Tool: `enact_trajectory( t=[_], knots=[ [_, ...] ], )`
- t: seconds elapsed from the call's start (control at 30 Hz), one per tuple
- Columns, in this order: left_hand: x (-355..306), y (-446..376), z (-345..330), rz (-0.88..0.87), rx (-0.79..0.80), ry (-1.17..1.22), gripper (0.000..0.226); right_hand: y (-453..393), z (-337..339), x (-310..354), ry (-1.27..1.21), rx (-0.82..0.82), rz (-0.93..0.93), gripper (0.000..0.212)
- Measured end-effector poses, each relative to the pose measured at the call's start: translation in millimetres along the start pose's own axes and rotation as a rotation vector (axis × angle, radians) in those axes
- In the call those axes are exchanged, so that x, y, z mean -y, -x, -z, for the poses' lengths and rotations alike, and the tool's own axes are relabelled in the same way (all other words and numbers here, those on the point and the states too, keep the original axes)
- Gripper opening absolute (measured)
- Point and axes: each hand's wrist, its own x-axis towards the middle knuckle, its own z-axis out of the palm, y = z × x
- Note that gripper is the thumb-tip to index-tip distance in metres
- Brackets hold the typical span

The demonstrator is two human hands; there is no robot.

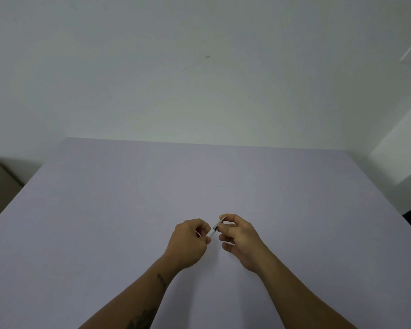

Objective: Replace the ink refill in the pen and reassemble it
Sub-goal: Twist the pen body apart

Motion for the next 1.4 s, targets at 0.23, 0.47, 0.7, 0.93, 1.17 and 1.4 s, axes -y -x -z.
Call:
enact_trajectory(
  t=[0.23,0.47,0.7,0.93,1.17,1.4],
  knots=[
    [0.8,-2.7,2.2,-0.016,0.015,-0.009,0.016,-3.5,-3.6,4.5,0.051,-0.037,-0.005,0.017],
    [2.0,-3.9,-0.4,-0.006,0.02,-0.015,0.013,-2.4,-0.6,3.5,-0.024,0.027,-0.075,0.011],
    [3.2,-6.0,-1.6,-0.001,0.028,-0.024,0.015,-3.9,2.0,5.8,-0.012,0.008,-0.062,0.022],
    [3.1,-7.8,-0.3,-0.009,0.036,-0.033,0.016,-7.7,1.1,2.5,0.025,-0.005,-0.079,0.016],
    [3.4,-9.0,-0.1,-0.009,0.03,-0.041,0.013,-9.8,4.4,2.6,-0.067,0.072,-0.116,0.023],
    [3.1,-9.3,-0.9,0.001,0.034,-0.035,0.012,-11.1,2.9,1.3,0.007,0.011,-0.111,0.015]
  ],
)
